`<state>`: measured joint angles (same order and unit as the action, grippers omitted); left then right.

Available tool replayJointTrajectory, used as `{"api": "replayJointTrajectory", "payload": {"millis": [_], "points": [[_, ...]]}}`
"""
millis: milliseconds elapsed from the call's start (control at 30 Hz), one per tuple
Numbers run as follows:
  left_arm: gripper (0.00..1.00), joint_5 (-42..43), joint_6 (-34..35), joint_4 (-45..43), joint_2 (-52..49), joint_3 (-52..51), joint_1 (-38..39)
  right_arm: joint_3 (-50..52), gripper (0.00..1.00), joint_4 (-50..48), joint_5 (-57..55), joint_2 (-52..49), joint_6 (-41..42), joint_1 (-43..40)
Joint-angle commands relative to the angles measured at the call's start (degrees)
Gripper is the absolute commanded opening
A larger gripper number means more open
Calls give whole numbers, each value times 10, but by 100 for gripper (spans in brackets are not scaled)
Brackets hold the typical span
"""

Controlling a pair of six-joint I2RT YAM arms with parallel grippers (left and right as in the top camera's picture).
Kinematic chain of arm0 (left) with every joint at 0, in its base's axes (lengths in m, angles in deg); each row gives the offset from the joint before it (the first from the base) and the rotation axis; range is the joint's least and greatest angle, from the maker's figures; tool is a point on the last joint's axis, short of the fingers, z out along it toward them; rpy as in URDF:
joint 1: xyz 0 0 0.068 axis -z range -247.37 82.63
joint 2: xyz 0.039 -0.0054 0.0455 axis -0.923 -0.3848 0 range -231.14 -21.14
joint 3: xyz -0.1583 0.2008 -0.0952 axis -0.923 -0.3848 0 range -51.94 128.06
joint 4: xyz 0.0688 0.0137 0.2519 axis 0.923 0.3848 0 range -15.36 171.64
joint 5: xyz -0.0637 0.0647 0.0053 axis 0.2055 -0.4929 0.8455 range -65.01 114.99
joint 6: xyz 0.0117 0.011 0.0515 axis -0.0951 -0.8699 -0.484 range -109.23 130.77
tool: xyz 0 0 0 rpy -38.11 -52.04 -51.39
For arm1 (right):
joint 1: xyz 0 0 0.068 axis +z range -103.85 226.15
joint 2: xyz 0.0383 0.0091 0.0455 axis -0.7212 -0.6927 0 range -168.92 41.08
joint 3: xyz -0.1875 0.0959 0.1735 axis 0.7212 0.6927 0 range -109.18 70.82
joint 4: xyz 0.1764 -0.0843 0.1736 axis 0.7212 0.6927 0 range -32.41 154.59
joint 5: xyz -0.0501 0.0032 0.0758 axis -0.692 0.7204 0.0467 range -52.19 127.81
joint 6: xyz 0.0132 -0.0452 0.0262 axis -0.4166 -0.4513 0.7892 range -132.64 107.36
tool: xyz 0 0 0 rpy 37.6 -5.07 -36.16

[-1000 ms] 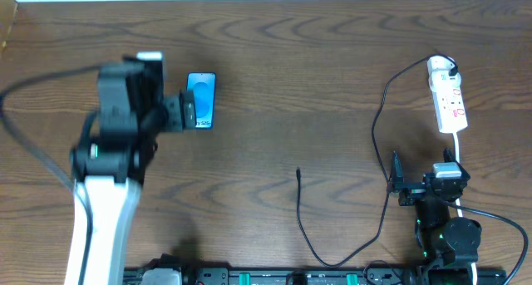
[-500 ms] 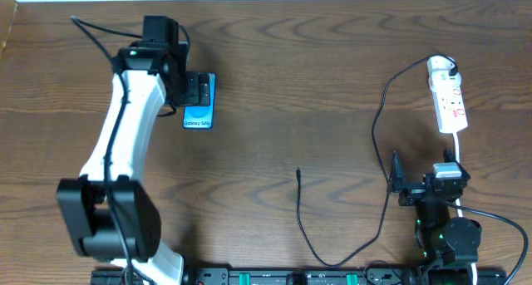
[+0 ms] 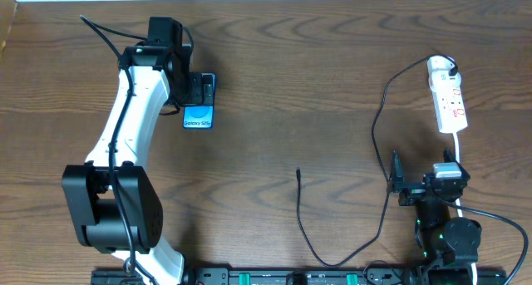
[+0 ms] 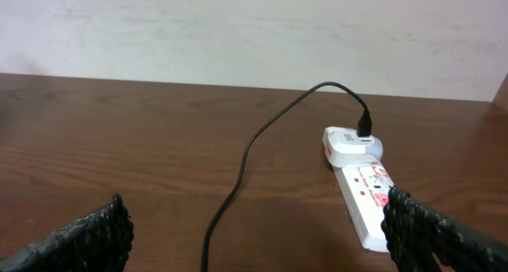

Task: Plug charger to phone and switch on socket
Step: 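Move the left gripper forward over the Galaxy S25+ phone, then lower the open left gripper down onto the phone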

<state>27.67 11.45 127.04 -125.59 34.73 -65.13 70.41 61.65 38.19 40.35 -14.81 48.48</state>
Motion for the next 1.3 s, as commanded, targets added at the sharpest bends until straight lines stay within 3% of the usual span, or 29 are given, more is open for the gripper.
{"api": "replayJointTrajectory", "payload": {"millis": [0, 767, 1067, 1267], "points": [[98, 24, 5, -3, -2, 12, -2, 1, 99, 3, -3, 2, -7, 3], [98, -6, -5, -43, -121, 17, 7, 1, 99, 3, -3, 2, -7, 3], [98, -32, -9, 31, -188, 136, 7, 1, 99, 3, -3, 2, -7, 3], [98, -31, -8, 21, -199, 145, 7, 1, 99, 3, -3, 2, -7, 3]]}}
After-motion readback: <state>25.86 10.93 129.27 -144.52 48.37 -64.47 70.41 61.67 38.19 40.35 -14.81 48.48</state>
